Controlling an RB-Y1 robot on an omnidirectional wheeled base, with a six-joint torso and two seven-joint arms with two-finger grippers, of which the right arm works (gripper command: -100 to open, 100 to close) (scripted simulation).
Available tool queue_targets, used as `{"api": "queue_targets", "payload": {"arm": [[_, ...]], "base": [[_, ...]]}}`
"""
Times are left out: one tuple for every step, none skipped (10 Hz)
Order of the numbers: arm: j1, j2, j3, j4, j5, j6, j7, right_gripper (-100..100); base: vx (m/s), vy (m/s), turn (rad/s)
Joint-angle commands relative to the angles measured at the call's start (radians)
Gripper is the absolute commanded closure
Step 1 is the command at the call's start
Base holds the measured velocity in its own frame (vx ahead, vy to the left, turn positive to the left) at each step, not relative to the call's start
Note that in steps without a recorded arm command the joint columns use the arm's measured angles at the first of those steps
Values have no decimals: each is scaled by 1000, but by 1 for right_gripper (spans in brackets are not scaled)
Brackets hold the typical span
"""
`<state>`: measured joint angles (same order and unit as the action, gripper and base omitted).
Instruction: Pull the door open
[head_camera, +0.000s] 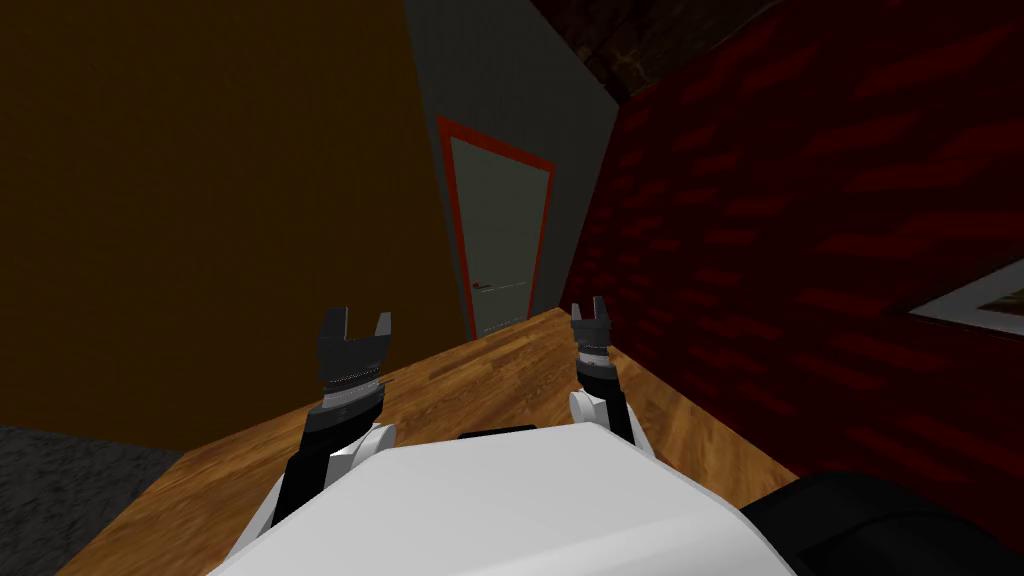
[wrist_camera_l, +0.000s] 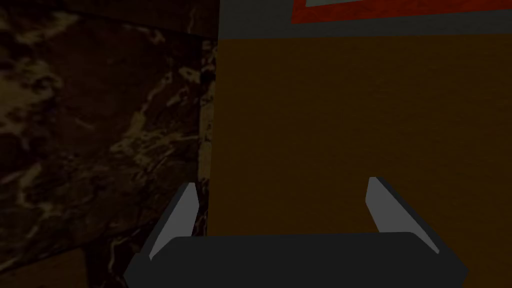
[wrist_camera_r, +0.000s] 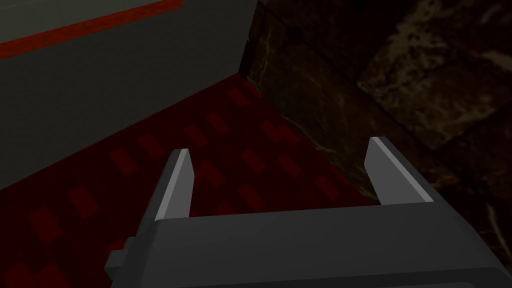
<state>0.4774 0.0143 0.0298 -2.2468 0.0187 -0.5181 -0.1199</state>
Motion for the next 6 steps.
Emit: {"api": "queue_targets", "payload": {"arm": [[-13,-9,-3,35,-5,-6,2,-100],[-18,-12,-4,50,-7,-9,3,-100],[-29,-19,-7,81,-11,-14,5,-100],[-37,-23,-9,100,-13,-18,6,-100],[-44,-27,-11,122,-16,-22,7,-100],[-52,-31,-13,144,-19,-26,8,-100]], "base": [[131,35,88],[67,15,102],[67,13,123],[77,10,98],[73,17,71],[71,20,78]]}}
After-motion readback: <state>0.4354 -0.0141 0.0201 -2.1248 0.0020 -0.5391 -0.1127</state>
